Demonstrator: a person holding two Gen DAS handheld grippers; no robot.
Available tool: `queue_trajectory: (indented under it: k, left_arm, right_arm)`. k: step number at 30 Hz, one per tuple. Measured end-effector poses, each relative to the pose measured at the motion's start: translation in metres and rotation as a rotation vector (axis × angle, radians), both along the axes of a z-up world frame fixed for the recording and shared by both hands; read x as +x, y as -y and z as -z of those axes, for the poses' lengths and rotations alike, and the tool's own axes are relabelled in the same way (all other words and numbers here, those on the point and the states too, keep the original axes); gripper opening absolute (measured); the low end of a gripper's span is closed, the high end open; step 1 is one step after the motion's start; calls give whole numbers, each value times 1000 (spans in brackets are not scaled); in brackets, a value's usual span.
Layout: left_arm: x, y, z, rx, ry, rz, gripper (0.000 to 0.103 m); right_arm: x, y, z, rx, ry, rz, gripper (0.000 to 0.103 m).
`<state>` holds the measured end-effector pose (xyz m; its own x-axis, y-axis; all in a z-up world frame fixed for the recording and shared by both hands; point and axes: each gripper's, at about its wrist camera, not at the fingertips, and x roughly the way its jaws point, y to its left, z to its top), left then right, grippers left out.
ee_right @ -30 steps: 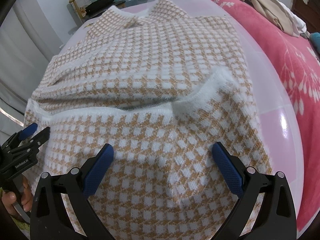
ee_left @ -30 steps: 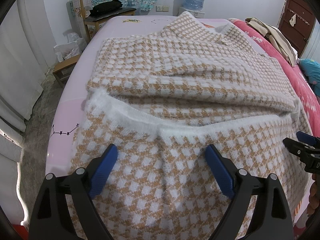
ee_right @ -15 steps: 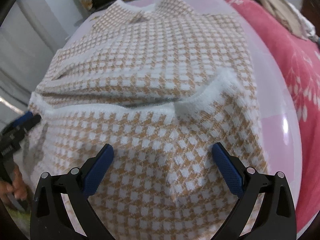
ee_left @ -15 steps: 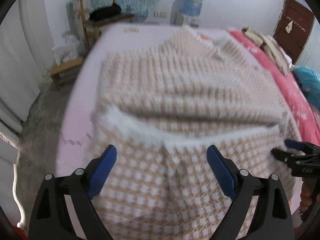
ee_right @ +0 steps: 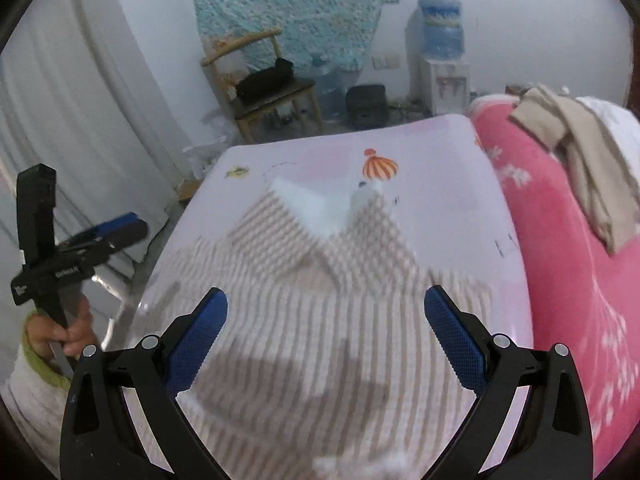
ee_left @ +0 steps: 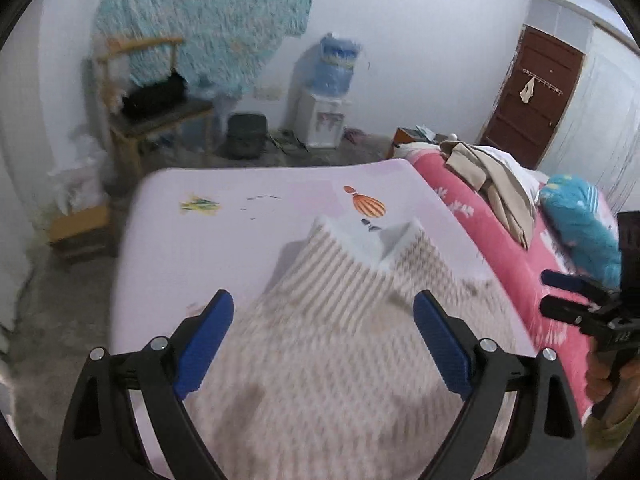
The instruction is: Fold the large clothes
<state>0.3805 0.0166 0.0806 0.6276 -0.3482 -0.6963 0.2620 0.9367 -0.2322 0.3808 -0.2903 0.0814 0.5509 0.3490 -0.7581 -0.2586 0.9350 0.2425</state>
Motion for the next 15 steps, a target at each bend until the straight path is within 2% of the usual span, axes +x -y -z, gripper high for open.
queue_trajectory:
  k: [3, 6, 8, 10, 13, 15]
  left_arm:
    - [52, 17, 15, -53, -49, 9, 88]
    - [93, 34, 27, -125, -83, 29, 88]
    - [115, 45, 35, -130, -98, 30, 88]
    - [136, 56, 47, -115, -138, 19, 83]
    - [156, 68, 68, -34, -205, 11, 71]
    - [164, 72, 81, 3, -254, -5, 52]
  right_arm:
    - [53, -3, 16, 12, -56, 19, 94]
    - [97, -1, 35, 39, -118, 44, 87]
    - [127, 3, 51, 67, -170, 71, 77]
    - [144, 5, 63, 94, -209, 85, 72]
    - [167, 8, 80, 114, -260, 105, 58]
    - [174, 8, 90, 119, -286, 102, 47]
